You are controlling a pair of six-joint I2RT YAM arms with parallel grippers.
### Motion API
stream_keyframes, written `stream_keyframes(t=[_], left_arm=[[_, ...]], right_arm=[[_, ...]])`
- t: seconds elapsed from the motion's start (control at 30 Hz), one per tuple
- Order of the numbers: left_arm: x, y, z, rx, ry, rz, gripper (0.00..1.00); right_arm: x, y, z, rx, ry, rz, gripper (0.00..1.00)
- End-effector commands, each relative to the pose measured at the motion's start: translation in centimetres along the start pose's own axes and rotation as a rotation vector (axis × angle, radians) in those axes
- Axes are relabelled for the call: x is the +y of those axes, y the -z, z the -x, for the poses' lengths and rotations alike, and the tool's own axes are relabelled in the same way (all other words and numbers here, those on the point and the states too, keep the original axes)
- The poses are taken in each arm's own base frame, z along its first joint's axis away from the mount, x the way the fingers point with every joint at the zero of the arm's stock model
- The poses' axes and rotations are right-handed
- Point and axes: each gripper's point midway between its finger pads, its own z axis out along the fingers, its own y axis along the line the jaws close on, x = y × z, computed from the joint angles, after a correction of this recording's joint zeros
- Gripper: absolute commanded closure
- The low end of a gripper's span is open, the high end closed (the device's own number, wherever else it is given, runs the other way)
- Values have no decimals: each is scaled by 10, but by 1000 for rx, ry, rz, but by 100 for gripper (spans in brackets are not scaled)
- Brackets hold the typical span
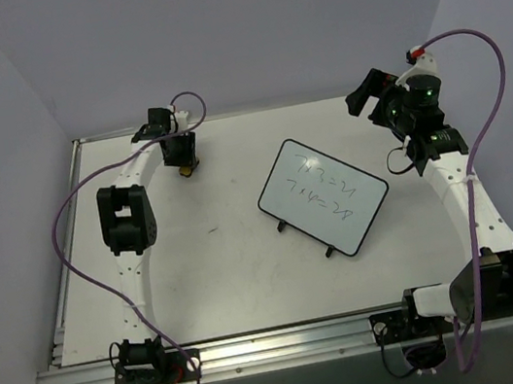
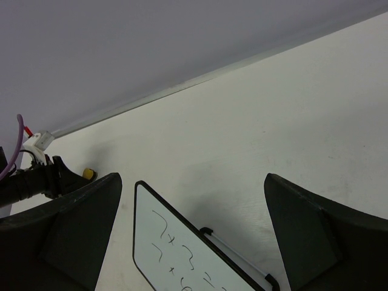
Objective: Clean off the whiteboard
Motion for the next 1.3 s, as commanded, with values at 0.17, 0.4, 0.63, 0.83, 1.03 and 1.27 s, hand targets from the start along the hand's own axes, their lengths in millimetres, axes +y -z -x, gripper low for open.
stream_keyframes(t=[0.17, 0.4, 0.63, 0.83, 1.03, 1.27], left_arm=[[1, 6, 16, -35, -2, 7, 72], [-9, 20, 28, -66, -17, 8, 90], [-47, 71, 63, -160, -47, -20, 98], [-89, 138, 87, -320, 1, -70, 98], [-159, 180, 64, -418, 42, -223, 98], [-237, 211, 9, -475, 119, -367, 98]], right_arm=[[3, 3, 17, -42, 12, 1, 0], [0, 0, 16, -30, 20, -12, 0], [-5, -6, 9, 25, 31, -39, 0], [-15, -9, 5, 58, 47, -88, 0], [-21, -9, -7, 106, 87, -85, 0], [-6, -45, -49, 284, 146, 114, 4]])
